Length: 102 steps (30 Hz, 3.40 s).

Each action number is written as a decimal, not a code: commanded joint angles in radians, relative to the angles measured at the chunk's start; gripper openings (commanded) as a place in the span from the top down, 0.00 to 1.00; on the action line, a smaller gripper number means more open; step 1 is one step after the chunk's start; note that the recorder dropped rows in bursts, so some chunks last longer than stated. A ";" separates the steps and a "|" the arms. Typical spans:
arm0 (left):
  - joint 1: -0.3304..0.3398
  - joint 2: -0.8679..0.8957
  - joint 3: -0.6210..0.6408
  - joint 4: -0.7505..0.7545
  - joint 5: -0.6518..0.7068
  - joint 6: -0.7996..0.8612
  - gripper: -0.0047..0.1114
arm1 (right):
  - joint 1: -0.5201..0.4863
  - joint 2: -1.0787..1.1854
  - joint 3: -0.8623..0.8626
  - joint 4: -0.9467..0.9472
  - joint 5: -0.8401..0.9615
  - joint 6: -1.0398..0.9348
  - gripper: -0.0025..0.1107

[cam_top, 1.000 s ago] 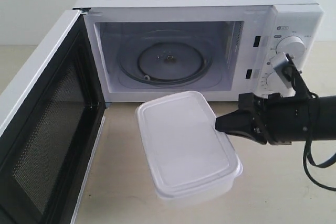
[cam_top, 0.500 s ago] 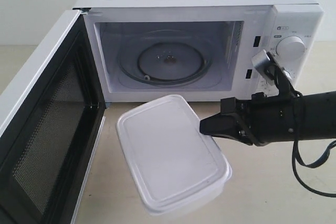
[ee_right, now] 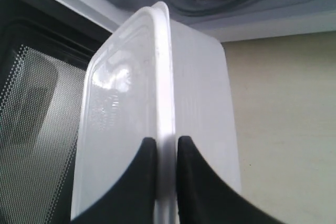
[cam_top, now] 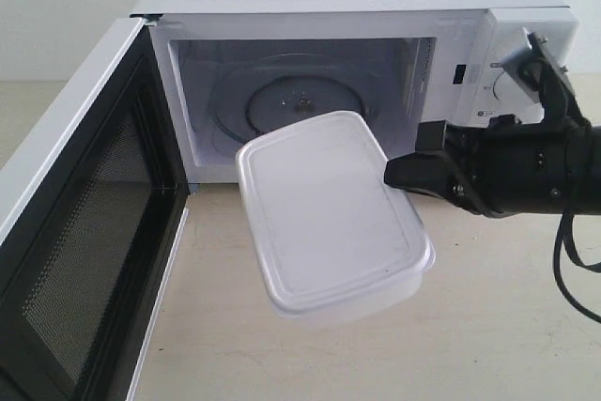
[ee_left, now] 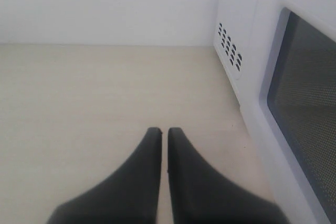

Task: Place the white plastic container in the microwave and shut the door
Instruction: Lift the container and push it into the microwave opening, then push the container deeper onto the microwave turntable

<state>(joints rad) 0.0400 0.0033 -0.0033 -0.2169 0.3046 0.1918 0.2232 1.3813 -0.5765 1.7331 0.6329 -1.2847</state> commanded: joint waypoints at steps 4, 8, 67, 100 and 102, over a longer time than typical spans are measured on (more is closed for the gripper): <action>-0.004 -0.003 0.003 -0.005 -0.012 -0.006 0.92 | 0.119 -0.139 -0.006 0.011 -0.243 0.161 0.98; -0.004 -0.003 0.003 -0.005 -0.012 -0.006 0.92 | 0.216 -0.163 -0.006 0.011 -0.372 0.248 0.98; -0.004 -0.003 0.003 -0.005 -0.012 -0.006 0.92 | 0.722 0.437 -0.104 -0.830 -1.720 2.167 0.98; -0.004 -0.003 0.003 -0.005 -0.012 -0.006 0.92 | 0.607 0.605 -0.335 -0.748 -1.698 2.114 0.98; -0.004 -0.003 0.003 -0.005 -0.012 -0.006 0.92 | 0.594 0.605 -0.335 -0.763 -1.698 2.109 0.98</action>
<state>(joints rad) 0.0400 0.0033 -0.0033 -0.2169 0.3046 0.1918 0.8388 1.9902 -0.9058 0.9953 -1.0453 0.8402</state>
